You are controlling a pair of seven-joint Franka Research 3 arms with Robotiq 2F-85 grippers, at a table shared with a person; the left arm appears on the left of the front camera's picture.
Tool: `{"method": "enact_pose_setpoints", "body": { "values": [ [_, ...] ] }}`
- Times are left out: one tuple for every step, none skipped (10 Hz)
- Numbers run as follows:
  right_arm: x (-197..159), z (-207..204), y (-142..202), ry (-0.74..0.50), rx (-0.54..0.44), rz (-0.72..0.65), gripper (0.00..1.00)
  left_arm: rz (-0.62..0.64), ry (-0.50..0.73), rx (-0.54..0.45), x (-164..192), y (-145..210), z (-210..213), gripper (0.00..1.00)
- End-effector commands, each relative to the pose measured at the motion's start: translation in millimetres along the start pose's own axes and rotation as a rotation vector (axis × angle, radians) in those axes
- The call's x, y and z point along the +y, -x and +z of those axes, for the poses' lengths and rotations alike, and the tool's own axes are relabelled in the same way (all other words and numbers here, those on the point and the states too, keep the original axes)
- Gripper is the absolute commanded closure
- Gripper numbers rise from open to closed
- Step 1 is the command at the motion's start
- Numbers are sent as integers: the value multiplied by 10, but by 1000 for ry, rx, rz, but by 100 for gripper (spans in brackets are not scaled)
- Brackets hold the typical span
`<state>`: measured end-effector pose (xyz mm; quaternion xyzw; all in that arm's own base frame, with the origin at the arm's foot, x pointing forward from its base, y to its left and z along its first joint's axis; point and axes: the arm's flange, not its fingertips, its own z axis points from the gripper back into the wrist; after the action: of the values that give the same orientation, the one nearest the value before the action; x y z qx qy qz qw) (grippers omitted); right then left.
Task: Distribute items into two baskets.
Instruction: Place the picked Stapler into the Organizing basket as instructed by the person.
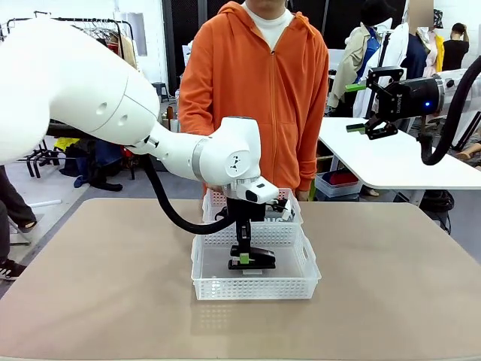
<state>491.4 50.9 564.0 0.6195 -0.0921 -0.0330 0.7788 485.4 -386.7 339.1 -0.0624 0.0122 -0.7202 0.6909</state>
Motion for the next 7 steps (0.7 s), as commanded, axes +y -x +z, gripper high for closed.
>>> {"method": "enact_pose_setpoints", "body": {
  "values": [
    [38,3,-10,3,-5,-3,0,19,-5,18,8,-23,51,100],
    [38,3,-10,3,-5,-3,0,18,-5,22,11,2,50,100],
    [38,3,-10,3,-5,-3,0,24,-6,23,19,-26,40,100],
    [38,3,-10,3,-5,-3,0,26,-4,28,15,-11,37,100],
    [38,3,-10,3,-5,-3,0,28,-3,30,16,-15,28,100],
    [38,3,-10,3,-5,-3,0,32,-2,35,24,-16,21,100],
    [38,3,-10,3,-5,-3,0,32,3,40,30,-6,17,100]
  ]
}}
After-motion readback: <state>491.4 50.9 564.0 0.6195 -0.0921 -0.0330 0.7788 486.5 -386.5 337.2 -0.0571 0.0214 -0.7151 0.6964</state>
